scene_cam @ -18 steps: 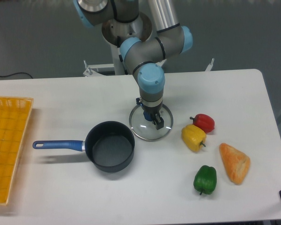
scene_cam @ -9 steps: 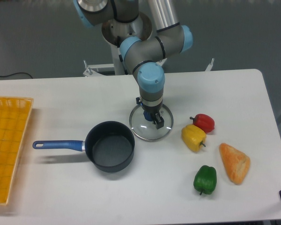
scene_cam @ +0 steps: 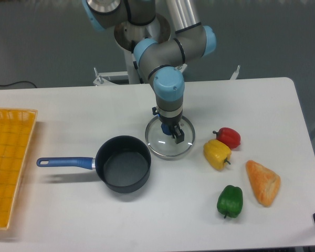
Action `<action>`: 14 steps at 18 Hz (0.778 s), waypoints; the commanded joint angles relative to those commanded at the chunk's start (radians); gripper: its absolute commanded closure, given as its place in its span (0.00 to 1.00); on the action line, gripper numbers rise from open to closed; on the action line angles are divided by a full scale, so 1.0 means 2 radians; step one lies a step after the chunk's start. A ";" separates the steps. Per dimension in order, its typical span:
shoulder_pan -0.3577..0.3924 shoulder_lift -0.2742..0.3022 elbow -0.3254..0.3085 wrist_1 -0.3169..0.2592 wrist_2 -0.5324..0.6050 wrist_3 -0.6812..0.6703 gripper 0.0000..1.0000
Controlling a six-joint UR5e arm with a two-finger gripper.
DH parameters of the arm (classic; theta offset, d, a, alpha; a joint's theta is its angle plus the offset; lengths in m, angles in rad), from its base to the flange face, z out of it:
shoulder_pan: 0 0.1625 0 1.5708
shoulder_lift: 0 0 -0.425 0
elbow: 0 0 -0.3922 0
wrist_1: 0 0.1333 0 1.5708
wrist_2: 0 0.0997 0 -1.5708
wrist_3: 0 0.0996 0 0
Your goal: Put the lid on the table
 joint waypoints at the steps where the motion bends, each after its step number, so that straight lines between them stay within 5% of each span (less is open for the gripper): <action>1: -0.001 -0.001 0.000 0.000 0.000 0.001 0.34; 14: -0.005 -0.010 -0.001 0.000 0.014 0.000 0.34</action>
